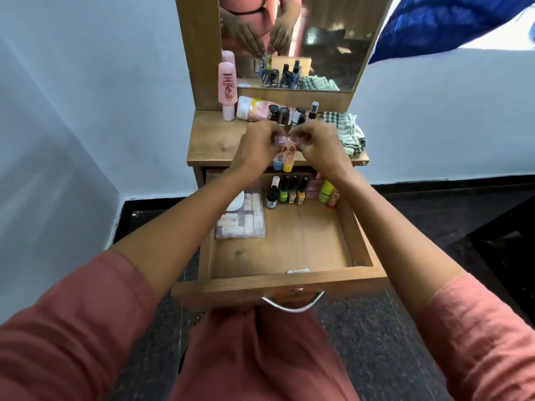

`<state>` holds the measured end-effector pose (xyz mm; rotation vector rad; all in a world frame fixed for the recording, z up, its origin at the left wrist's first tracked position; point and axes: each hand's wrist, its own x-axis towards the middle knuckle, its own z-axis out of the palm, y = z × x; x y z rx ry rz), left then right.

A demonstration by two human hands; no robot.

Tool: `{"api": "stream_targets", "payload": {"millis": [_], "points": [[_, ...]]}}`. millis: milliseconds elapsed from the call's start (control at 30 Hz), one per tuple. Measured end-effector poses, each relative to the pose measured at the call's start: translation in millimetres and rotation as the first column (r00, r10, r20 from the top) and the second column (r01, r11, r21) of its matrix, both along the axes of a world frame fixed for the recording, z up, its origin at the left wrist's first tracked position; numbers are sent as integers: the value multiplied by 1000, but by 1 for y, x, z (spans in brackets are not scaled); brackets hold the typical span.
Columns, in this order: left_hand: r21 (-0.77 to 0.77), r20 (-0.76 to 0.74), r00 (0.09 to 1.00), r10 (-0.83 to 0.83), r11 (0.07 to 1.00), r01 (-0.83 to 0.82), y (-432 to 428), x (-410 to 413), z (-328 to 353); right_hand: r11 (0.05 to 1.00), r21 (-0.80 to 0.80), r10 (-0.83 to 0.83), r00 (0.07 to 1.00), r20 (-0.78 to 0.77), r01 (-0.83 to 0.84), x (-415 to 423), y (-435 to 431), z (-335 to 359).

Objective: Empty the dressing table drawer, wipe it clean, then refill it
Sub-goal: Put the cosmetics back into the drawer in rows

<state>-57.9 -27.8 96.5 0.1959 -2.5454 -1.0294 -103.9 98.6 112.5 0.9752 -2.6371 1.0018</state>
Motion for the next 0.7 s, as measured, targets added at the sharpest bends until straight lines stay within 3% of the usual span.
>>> {"api": "stream_targets", "payload": {"millis": [267, 533, 700], "points": [[12, 71, 997, -31, 999, 30, 48, -2, -35, 1000, 27, -15, 1000, 21, 14, -1, 49, -37], [-32, 177, 983, -55, 998, 62, 81, -17, -64, 990, 122, -94, 981, 169, 73, -7, 75, -63], [-88, 216, 974, -69, 992, 90, 93, -26, -74, 951, 272, -161, 986, 30, 147, -12, 80, -79]]}}
